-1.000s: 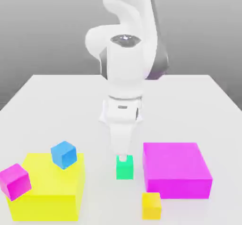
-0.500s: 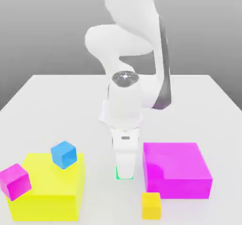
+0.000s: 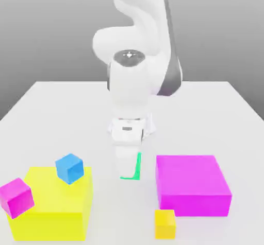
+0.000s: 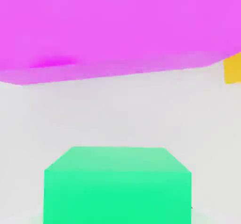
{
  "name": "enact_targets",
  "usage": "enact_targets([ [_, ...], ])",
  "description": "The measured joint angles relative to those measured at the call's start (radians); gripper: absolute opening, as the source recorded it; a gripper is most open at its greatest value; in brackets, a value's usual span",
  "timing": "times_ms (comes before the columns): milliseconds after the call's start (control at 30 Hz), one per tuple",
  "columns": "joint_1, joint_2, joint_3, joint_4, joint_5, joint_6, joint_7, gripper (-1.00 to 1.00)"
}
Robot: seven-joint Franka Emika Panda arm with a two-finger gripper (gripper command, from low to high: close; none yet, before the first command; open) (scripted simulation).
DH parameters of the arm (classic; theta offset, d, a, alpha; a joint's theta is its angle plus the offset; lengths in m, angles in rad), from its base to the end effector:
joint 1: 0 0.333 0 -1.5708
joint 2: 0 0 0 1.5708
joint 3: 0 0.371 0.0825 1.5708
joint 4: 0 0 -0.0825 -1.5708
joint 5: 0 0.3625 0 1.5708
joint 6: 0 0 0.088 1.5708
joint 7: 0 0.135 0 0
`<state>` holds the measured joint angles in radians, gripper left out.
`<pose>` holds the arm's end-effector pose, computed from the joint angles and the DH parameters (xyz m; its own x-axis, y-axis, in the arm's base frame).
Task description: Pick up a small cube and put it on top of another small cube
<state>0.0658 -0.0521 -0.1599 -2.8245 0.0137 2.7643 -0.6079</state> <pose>0.3561 -0.0334 0.2635 0.8770 0.4806 0.0003 0.4805 -0.8769 -0.0159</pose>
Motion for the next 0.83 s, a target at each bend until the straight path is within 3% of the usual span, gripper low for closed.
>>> enact_targets([
  [533, -0.247, 0.105, -0.136, 0.545, 0.016, -0.439, 0.564, -1.00],
  [667, -0.255, 0.197, -0.133, 0.547, 0.056, -0.351, 0.570, -1.00],
  [700, -0.257, 0.218, -0.131, 0.541, 0.065, -0.325, 0.565, 1.00],
  [833, -0.257, 0.218, -0.131, 0.541, 0.065, -0.325, 0.565, 1.00],
])
